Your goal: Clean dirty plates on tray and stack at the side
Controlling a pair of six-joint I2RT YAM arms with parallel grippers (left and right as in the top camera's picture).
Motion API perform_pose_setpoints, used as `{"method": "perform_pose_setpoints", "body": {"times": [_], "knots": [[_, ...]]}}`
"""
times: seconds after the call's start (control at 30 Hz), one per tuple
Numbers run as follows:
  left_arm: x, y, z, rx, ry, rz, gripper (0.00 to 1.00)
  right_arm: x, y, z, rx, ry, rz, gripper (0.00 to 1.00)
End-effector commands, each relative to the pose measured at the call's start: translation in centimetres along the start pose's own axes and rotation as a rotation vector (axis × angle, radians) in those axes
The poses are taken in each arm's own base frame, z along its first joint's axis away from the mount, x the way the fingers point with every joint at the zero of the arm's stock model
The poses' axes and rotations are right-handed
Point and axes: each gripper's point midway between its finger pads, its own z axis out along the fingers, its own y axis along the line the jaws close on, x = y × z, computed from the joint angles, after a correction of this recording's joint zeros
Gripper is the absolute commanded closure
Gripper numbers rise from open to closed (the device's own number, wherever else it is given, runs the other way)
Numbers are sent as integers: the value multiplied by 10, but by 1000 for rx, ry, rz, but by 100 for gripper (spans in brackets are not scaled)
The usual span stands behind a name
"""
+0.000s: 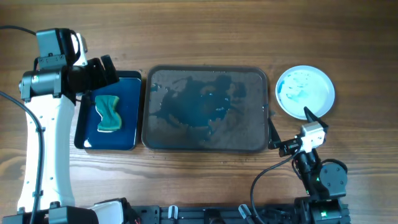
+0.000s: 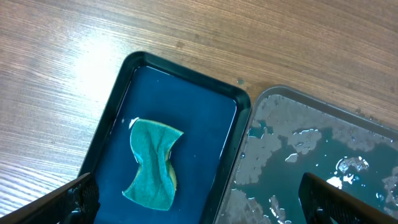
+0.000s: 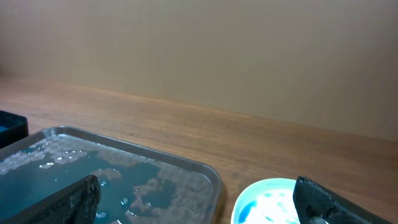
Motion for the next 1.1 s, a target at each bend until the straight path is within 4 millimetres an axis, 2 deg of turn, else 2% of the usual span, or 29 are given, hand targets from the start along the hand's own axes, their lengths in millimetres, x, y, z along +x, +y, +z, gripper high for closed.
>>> {"method": "perform_pose_setpoints", "body": {"times": [0.0,0.07,0.17,0.43,0.97,1.07], "knots": [[-1,-4,0,17,-1,14,0,15,3,-1,-11,36,65,0],[-1,-4,0,17,-1,14,0,12,5,-3,-16,24,119,0],[-1,-4,0,17,-1,14,0,-3,4,-6,-17,-40,180,0],[-1,-4,0,17,-1,14,0,4,4,-5,-15,-13,180,0],[2,-3,0,15,7,14,0,4,4,-5,-15,-12,181,0],[-4,-1,-5,0,-26,16,0,4,4,-5,-15,-12,180,0]]}}
